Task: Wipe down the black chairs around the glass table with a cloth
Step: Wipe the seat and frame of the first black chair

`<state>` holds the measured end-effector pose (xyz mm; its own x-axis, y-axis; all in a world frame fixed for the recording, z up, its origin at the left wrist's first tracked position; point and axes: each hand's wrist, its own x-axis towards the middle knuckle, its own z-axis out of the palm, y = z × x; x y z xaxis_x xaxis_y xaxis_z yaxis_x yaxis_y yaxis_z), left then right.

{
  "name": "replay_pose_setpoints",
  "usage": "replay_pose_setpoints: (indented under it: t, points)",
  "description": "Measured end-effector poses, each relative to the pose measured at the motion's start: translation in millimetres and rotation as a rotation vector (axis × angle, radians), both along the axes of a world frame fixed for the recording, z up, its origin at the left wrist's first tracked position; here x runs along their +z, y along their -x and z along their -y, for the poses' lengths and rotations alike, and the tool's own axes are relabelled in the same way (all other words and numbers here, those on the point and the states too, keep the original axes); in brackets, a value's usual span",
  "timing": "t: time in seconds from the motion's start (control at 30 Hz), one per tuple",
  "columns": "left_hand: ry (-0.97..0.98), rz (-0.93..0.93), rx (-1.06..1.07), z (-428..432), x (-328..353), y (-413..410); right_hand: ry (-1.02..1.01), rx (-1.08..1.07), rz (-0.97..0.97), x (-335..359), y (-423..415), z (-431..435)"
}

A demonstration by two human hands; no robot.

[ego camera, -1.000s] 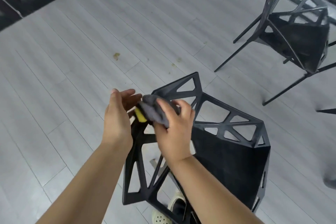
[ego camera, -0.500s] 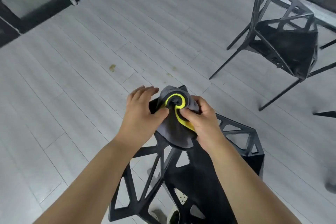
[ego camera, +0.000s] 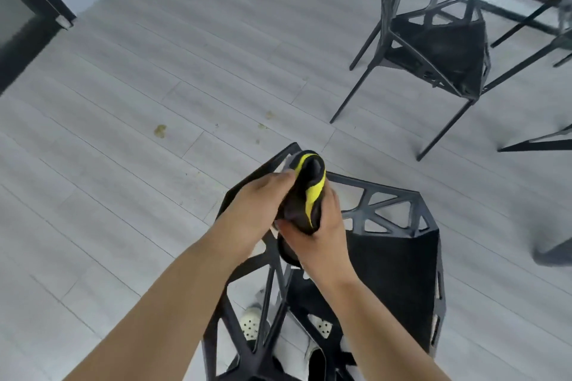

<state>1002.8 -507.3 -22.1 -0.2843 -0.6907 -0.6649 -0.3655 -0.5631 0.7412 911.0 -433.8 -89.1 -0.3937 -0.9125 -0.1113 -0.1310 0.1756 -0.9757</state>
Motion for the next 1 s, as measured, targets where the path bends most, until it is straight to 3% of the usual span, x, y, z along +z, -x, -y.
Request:
replay_pose_setpoints:
  t: [0.07,0.13,0.2,0.27,0.33,0.4,0.47,0.7,0.8,0.9,1.0]
  points:
    - [0.074,-0.069,0.061,8.1,3.4,-14.4,-0.003,-0.219,0.024,3.8,-13.9,-0.3]
    - [0.265,0.005,0.228,24.8,3.7,-32.3,0.013,-0.39,-0.028,4.4,-29.5,-1.6]
    - [0.342,0.088,0.294,42.7,-4.2,-47.6,0.05,-0.387,-0.145,0.6,-52.6,-1.7]
    - [0.215,0.053,0.252,51.0,-13.1,-51.5,0.062,-0.209,-0.303,-7.9,-80.4,0.8]
    - [0.011,-0.086,0.262,51.3,-20.1,-47.9,0.065,-0.11,-0.328,-15.7,-98.4,9.9]
    - [-0.139,-0.304,0.367,48.6,-19.8,-44.4,0.107,-0.183,-0.216,-19.9,-99.4,25.1]
    - [-0.168,-0.369,0.377,49.7,-23.9,-42.9,0.119,-0.301,-0.077,-20.1,-89.1,40.9]
    - [0.009,-0.137,0.0,48.4,-38.2,-37.9,-0.082,-0.551,0.211,-51.7,-20.6,102.3]
    - [0.066,0.031,-0.099,45.6,-35.0,-31.4,-0.246,-0.586,0.276,-72.4,3.9,111.3]
    - [0.241,0.314,-0.39,54.0,-33.4,-22.0,-0.358,-0.607,0.328,-86.4,14.2,108.8]
    - [0.349,0.385,-0.567,69.9,-37.7,-6.0,-0.327,-0.55,0.381,-77.2,6.0,99.6]
